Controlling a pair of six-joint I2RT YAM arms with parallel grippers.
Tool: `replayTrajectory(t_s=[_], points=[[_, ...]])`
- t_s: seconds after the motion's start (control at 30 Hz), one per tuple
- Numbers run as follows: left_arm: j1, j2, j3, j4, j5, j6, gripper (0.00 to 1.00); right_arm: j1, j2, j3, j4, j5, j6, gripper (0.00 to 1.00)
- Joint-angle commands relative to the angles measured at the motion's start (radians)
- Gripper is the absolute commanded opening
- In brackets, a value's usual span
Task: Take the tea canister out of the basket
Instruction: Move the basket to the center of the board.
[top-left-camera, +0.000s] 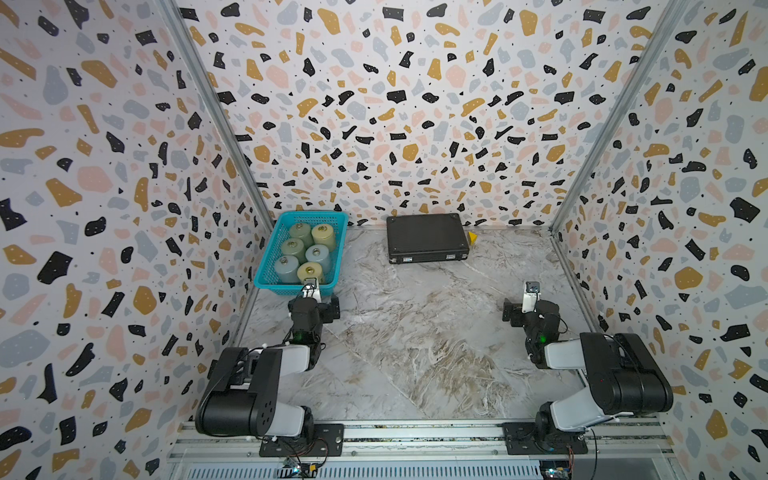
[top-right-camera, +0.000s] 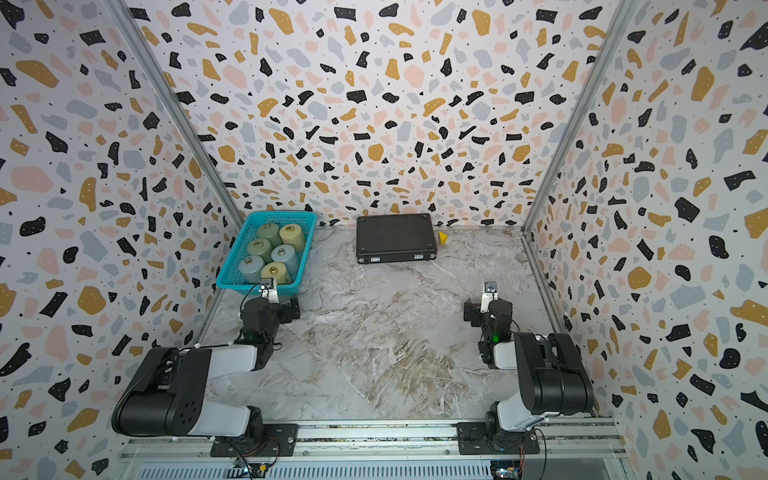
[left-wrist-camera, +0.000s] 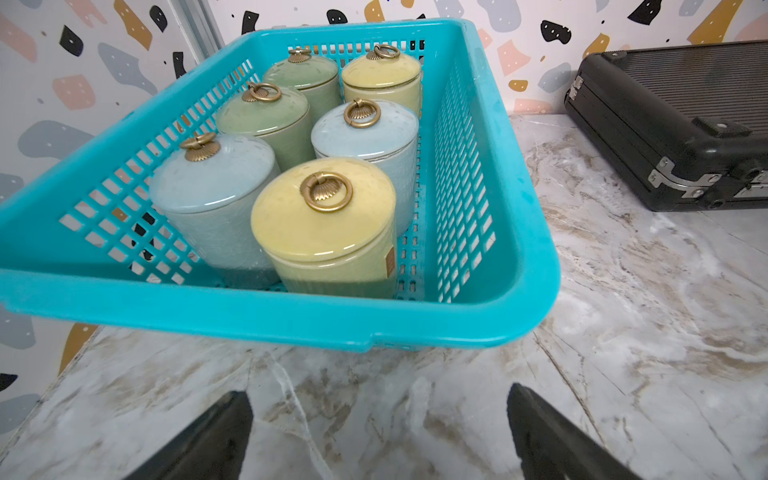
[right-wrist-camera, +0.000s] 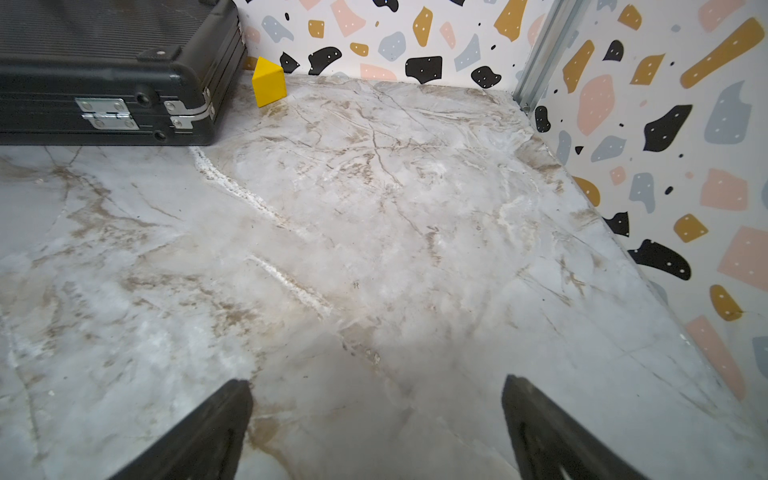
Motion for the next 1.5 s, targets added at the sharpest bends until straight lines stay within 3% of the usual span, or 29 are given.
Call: replayTrajectory(t_s=[0.0, 0.1, 0.23, 0.37, 0.47, 0.57, 0.73, 0.87, 1.07, 1.27, 1.4, 1.47], points=[[-0.003, -0.038, 0.0, 0.03, -0.062, 0.001, 0.99, 0.001, -0.075, 0.008, -0.03, 0.063, 0.027, 0.99], [-0.004, -0.164, 0.117, -0.285, -0.133, -0.041, 0.99, 0.001, -0.208, 0.051, -0.227, 0.13, 0.053, 0.99], [-0.004, -0.228, 0.244, -0.513, -0.19, -0.121, 1.0, 0.001, -0.323, 0.147, -0.483, 0.196, 0.161, 0.99], [-0.004, -0.288, 0.373, -0.741, -0.22, -0.277, 1.0, 0.001, -0.413, 0.249, -0.699, 0.205, 0.284, 0.99], [-0.004, -0.321, 0.501, -0.971, -0.257, -0.474, 1.0, 0.0, -0.46, 0.342, -0.869, 0.192, 0.41, 0.99], [-0.004, -0.34, 0.598, -1.126, -0.171, -0.496, 1.0, -0.001, -0.483, 0.425, -1.047, 0.222, 0.596, 0.99], [-0.005, -0.336, 0.67, -1.167, 0.026, -0.5, 1.0, 0.0, -0.476, 0.516, -1.132, 0.062, 0.608, 0.99], [-0.005, -0.275, 0.75, -1.267, 0.104, -0.48, 1.0, 0.0, -0.457, 0.563, -1.175, -0.042, 0.603, 0.99], [-0.005, -0.096, 0.889, -1.371, 0.126, -0.37, 1.0, 0.008, -0.422, 0.611, -1.231, -0.217, 0.618, 0.99], [-0.005, 0.145, 1.073, -1.39, 0.232, -0.309, 0.88, 0.102, -0.395, 0.676, -1.331, -0.239, 0.568, 0.99], [-0.008, 0.34, 1.248, -1.482, 0.27, -0.291, 0.71, 0.131, -0.383, 0.712, -1.375, -0.304, 0.537, 0.99], [-0.009, 0.422, 1.325, -1.519, 0.274, -0.283, 0.69, 0.142, -0.376, 0.73, -1.401, -0.329, 0.523, 0.99]])
